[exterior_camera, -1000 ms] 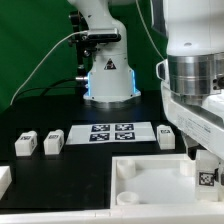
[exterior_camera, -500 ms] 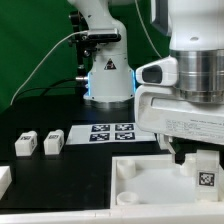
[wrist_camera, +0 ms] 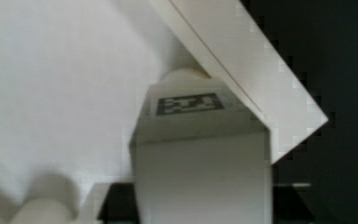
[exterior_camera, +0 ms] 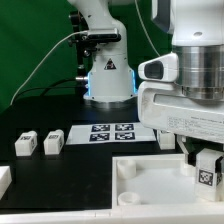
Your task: Assemble one leg
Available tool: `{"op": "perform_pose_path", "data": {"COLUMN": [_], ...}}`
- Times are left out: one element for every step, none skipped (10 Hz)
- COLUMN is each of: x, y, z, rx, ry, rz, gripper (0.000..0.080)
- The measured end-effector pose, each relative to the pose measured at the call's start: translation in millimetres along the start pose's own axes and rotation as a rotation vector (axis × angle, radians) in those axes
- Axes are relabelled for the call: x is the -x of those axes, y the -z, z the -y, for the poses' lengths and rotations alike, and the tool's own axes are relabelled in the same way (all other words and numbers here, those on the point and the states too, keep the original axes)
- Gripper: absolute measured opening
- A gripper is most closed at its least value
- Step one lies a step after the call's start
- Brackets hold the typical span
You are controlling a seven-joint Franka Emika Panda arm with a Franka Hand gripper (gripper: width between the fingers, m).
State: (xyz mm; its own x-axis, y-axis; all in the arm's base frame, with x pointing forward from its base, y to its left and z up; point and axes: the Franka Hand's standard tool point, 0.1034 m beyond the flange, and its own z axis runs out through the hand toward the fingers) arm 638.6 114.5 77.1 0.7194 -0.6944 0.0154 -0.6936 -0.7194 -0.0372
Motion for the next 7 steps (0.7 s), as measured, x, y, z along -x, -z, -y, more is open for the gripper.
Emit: {"op": "perform_pose_path", "data": {"x": [-0.5,-0.9,-1.5,-3.0,-2.9,-2.8,-2.1], "y": [-0.1,-0.2,-0.4,-0.5,-0.6,-0.7,-0.3], "z": [-0.7,-1.9,-3.3,-4.5,-5.5,-7.4,-8.8], "rx": [0.001,0.003,0.007,0.018,0.022,0.024,0.021], "ry": [-0.062,-0.191,-0.317,-0.462,-0.592,-0.782,-0.929], "rz": [0.000,0.003,0.007,0.016,0.025,0.040,0.048], "gripper": [0.0294,0.0294,0.0294,0.0294,0.0294,0.0294,0.0294]}}
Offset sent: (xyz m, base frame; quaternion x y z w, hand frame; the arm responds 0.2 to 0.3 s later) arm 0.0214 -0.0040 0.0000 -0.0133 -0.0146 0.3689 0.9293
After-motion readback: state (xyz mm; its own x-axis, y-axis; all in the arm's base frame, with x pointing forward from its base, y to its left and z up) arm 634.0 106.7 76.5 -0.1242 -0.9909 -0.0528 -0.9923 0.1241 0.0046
